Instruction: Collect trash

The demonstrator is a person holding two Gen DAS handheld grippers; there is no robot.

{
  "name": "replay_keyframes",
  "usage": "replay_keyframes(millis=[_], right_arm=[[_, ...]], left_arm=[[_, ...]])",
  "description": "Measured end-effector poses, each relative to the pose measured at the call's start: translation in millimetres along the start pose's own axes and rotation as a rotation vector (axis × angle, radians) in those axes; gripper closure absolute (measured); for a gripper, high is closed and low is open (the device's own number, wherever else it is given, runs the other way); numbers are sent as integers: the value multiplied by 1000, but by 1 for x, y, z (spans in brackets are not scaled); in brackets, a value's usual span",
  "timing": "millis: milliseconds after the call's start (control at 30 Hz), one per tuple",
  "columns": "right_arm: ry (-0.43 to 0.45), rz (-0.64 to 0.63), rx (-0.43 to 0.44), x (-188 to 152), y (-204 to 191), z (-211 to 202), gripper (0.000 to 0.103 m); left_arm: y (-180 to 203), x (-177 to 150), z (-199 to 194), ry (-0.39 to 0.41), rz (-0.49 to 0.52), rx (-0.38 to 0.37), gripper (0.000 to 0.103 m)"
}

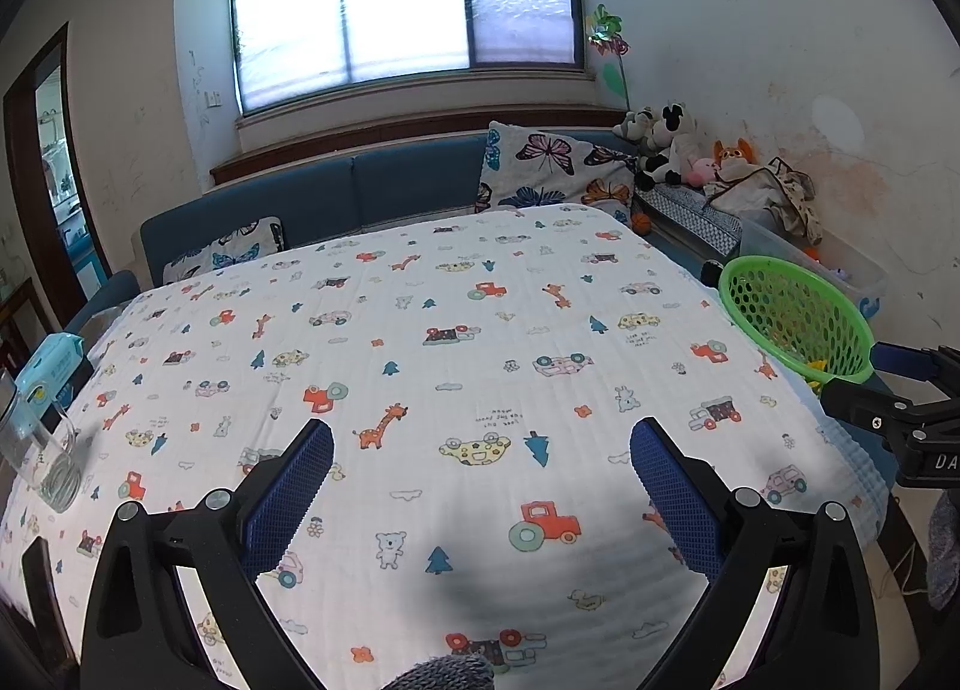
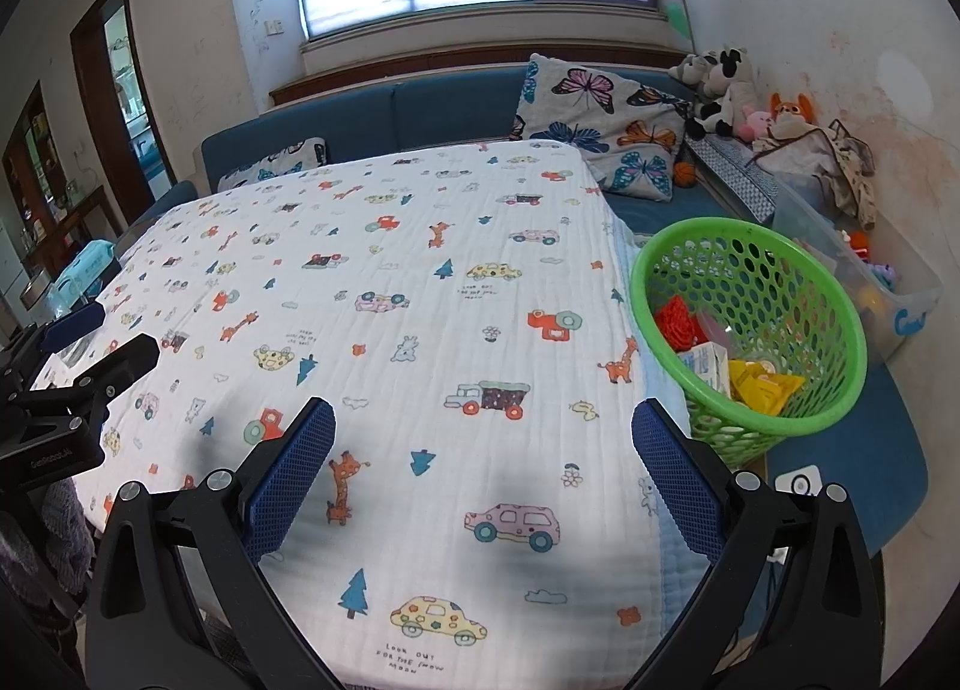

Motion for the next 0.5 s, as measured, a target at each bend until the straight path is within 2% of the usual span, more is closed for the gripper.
replay_keyframes(millis=[500], right_arm=[[-2,0,3,-1,-1,0,5]], left_arm=[[-2,0,3,-1,-8,-11,7]])
Point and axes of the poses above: each gripper's, at about its wrist camera, not at the fingertips, and z roughly the way its jaws point, y to its right, x to its top, the point moved 4 cm from there along z, roughly the way its jaws point, and after that the axes turned 7 degrees about -x, right-handed, at the moved point
